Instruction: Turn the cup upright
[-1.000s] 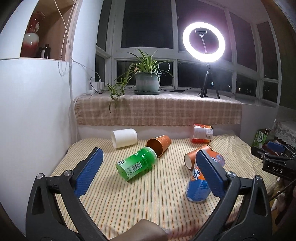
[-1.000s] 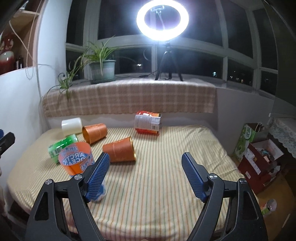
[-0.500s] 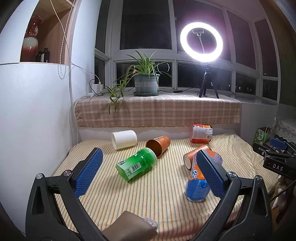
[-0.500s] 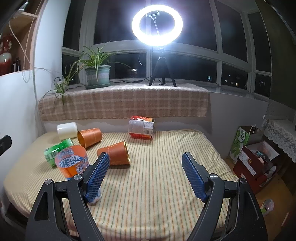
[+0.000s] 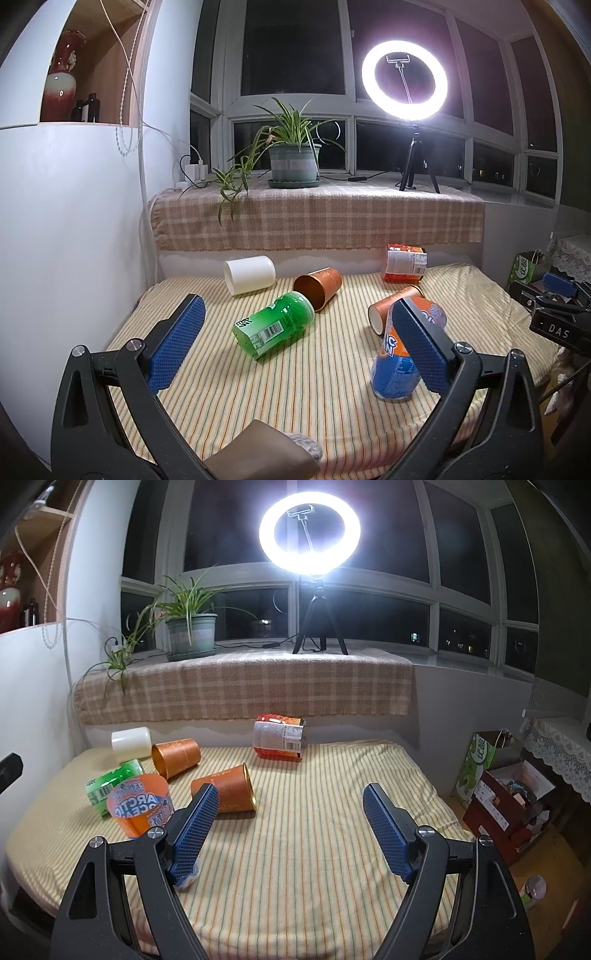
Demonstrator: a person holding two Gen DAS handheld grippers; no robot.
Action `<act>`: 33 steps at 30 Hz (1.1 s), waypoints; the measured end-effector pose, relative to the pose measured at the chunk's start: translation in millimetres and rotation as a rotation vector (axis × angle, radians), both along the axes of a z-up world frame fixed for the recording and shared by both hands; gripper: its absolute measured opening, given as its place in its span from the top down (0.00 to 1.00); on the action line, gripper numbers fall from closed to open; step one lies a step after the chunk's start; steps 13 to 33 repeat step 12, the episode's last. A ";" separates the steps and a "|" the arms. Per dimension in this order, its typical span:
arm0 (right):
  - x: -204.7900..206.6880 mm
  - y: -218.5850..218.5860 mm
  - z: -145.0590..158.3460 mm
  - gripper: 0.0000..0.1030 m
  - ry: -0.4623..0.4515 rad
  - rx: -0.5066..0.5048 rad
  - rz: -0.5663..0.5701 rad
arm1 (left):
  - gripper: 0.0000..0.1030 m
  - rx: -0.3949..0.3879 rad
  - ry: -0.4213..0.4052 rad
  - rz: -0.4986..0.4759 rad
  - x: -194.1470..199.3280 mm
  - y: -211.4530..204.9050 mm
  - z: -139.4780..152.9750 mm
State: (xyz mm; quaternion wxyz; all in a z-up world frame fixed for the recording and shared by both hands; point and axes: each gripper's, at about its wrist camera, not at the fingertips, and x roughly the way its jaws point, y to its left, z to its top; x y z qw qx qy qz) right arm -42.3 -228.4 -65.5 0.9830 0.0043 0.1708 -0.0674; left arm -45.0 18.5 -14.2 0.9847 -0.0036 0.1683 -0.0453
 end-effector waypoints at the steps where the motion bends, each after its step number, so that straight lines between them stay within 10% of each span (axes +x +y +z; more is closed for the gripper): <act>1: -0.2 -0.6 -0.2 0.22 0.000 0.000 0.000 | 0.00 0.004 0.004 0.002 1.3 0.2 -0.1; 33: 3.8 -3.6 -3.6 0.22 0.017 0.009 0.002 | 0.00 0.047 0.013 0.017 9.1 -1.4 -3.7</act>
